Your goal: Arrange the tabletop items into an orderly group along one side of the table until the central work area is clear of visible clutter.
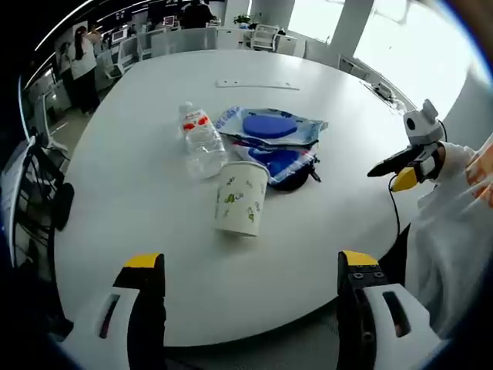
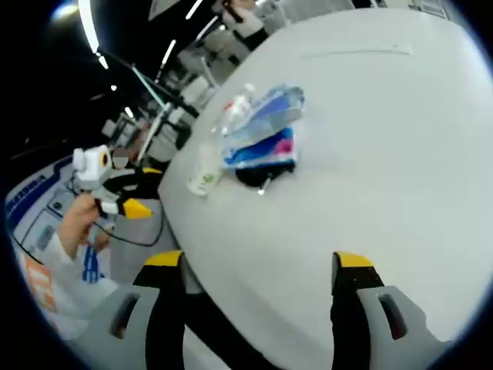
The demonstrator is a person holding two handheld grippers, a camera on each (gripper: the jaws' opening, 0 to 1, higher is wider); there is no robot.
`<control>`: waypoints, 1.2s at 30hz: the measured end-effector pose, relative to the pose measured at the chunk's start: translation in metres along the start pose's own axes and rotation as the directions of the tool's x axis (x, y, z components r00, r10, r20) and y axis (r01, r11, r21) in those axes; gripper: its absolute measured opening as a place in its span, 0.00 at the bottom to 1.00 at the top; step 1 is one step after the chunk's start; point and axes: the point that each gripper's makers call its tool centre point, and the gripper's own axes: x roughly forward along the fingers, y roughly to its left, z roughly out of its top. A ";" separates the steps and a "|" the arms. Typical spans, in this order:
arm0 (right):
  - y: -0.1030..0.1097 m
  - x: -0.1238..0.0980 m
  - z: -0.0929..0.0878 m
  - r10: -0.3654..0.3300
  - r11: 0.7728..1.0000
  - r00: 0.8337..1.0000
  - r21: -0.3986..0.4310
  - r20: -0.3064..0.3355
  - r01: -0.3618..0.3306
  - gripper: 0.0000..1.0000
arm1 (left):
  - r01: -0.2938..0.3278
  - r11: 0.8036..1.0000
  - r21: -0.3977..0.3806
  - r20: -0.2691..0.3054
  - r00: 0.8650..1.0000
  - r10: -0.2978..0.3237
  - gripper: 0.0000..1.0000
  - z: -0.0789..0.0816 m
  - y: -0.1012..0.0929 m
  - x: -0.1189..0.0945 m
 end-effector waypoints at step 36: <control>0.002 0.001 -0.004 0.017 0.999 1.000 0.035 -0.004 -0.017 0.72 | -0.003 1.000 0.012 -0.029 1.000 0.003 0.94 -0.004 0.004 0.001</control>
